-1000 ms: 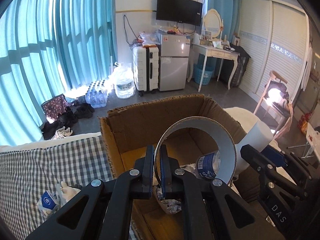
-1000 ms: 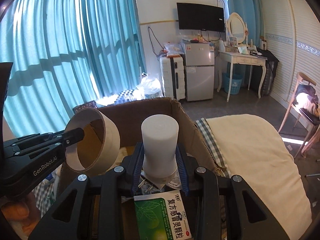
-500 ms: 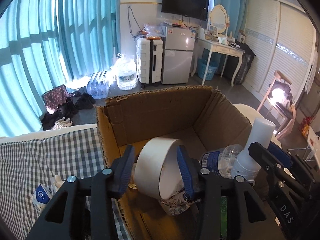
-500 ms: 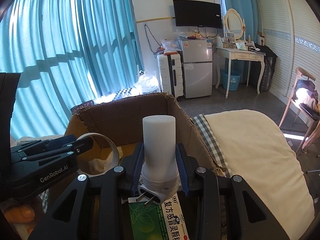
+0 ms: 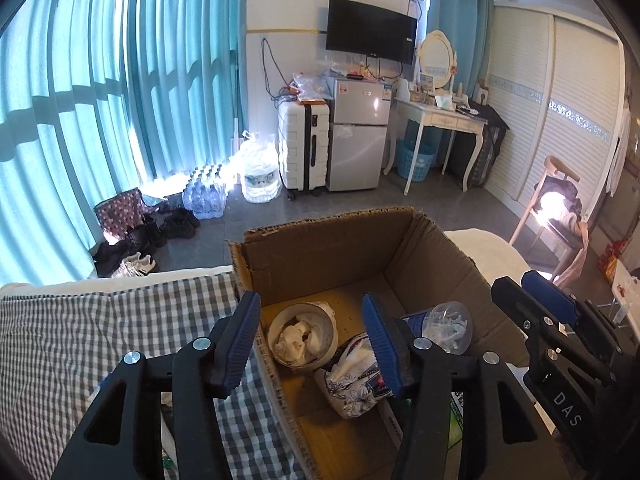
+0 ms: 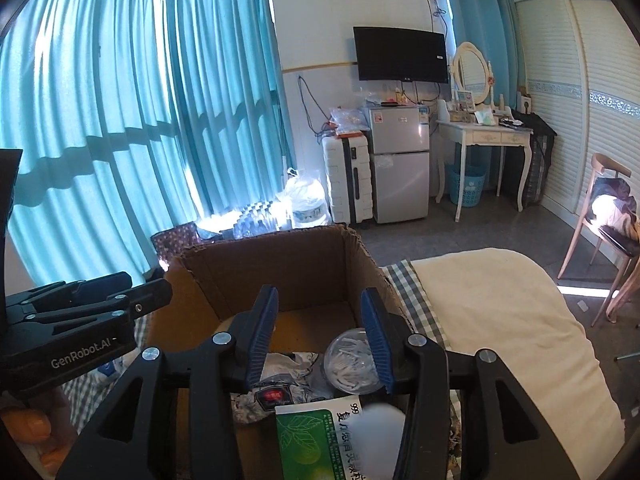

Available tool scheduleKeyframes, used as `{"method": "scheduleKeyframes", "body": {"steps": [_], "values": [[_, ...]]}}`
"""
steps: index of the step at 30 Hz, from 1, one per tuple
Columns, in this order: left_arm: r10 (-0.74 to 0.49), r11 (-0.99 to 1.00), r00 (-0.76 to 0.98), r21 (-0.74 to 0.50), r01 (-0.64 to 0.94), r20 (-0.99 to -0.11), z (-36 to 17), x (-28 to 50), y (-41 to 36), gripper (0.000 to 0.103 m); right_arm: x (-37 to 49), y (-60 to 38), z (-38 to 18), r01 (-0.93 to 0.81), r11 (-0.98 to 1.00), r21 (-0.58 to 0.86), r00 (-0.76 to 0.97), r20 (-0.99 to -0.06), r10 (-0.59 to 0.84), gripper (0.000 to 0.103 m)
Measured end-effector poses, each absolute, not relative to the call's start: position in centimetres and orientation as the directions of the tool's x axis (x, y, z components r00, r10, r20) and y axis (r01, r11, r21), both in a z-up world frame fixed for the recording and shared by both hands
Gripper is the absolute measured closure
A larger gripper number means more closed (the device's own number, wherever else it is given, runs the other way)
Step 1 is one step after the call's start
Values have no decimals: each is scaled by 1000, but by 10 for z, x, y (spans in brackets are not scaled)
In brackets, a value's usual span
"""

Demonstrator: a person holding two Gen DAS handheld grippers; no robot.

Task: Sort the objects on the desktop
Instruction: 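Open left tool to drop tape roll in box while right tool releases bottle, then withdraw both tools from the box back toward the item pile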

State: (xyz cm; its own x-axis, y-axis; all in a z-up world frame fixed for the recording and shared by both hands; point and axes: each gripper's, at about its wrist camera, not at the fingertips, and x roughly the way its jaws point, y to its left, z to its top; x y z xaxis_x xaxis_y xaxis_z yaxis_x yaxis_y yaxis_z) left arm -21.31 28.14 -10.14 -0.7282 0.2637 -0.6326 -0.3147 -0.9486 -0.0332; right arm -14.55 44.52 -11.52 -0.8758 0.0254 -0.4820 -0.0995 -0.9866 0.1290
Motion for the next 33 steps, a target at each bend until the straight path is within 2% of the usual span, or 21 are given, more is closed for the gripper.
{"method": "scheduleKeyframes", "body": {"steps": [6,7,9,10,15,19,22,23,24,33], "values": [[256,-954,-752,-35,-297,-608,-86,-193,258,42,-131,435,-96,-74,-987,141,-893,-449,3,57],[254,-955,-756,-34,-293,-603,-83,-189,253,40,-128,433,-92,-68,-988,140,-897,-442,-1,56],[245,-959,-765,-31,-283,-595,-77,-183,244,29,-122,426,-83,-62,-989,132,-904,-427,-1,45],[242,-960,-771,-33,-277,-589,-74,-179,239,23,-120,423,-80,-60,-990,128,-907,-422,0,44],[227,-969,-791,-49,-243,-567,-58,-164,210,19,-112,401,-66,-36,-993,113,-905,-426,-16,39],[206,-975,-811,-42,-220,-548,-45,-151,186,12,-107,381,-60,-20,-997,75,-901,-433,-14,37],[185,-980,-832,-37,-194,-522,-35,-143,165,5,-103,371,-56,-5,-997,72,-902,-430,-27,28],[179,-982,-839,-39,-185,-515,-32,-140,158,2,-102,367,-54,2,-997,72,-903,-429,-33,22],[173,-983,-843,-41,-177,-509,-30,-138,152,1,-100,363,-53,11,-997,72,-903,-428,-41,18],[132,-991,-849,-77,-108,-511,-22,-136,97,0,-94,326,-46,73,-996,45,-920,-383,-85,12]]}}
